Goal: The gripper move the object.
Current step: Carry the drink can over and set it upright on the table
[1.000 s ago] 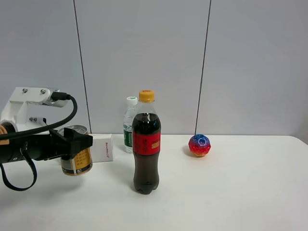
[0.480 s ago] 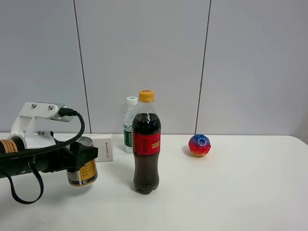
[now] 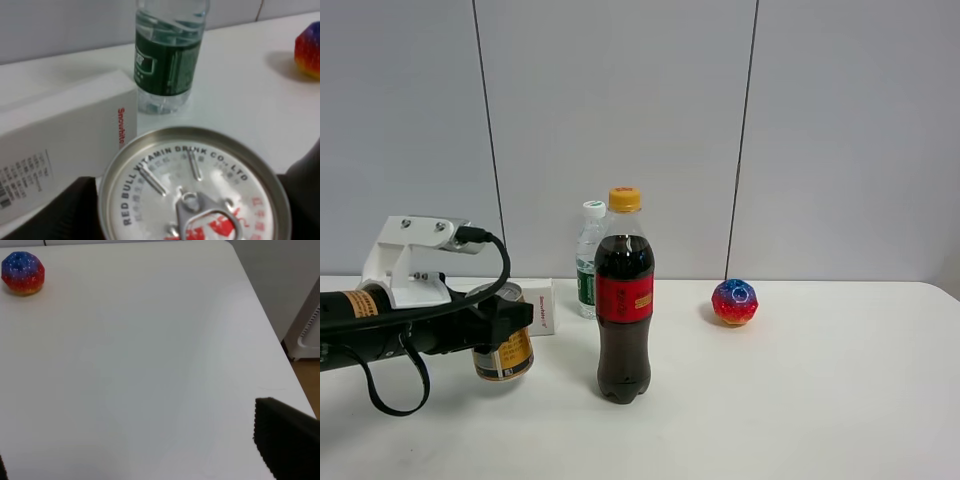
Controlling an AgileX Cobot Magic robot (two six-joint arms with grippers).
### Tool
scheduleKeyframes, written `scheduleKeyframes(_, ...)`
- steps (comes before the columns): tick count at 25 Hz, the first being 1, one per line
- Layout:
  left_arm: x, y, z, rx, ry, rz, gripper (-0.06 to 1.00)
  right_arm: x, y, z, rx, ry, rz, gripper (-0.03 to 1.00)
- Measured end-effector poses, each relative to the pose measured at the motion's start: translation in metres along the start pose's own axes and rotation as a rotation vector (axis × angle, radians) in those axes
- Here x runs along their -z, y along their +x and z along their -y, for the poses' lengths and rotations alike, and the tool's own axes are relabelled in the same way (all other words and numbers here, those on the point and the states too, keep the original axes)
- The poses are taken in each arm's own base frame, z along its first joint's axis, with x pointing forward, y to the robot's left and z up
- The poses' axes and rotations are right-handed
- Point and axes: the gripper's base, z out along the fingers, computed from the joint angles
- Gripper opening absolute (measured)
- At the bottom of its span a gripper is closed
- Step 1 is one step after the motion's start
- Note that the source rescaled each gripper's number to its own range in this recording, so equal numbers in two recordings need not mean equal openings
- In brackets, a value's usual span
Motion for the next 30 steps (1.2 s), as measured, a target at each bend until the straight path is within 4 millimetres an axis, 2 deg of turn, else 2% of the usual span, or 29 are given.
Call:
scheduleKeyframes(11, -0.006, 0.021, -0.003, -0.071, -0.003, -0.069, 0.02, 0.0, 0.0, 0.0, 0.0, 0.0, 0.0, 1.0)
scheduleKeyframes(26, -0.008, 0.026, -0.003, -0.13, 0.02, -0.054, 0.02, 0.0, 0.0, 0.0, 0.0, 0.0, 0.0, 1.0)
scheduleKeyframes(30, -0.009, 0.027, -0.003, -0.078, 0.019, -0.054, 0.02, 0.0, 0.0, 0.0, 0.0, 0.0, 0.0, 1.0)
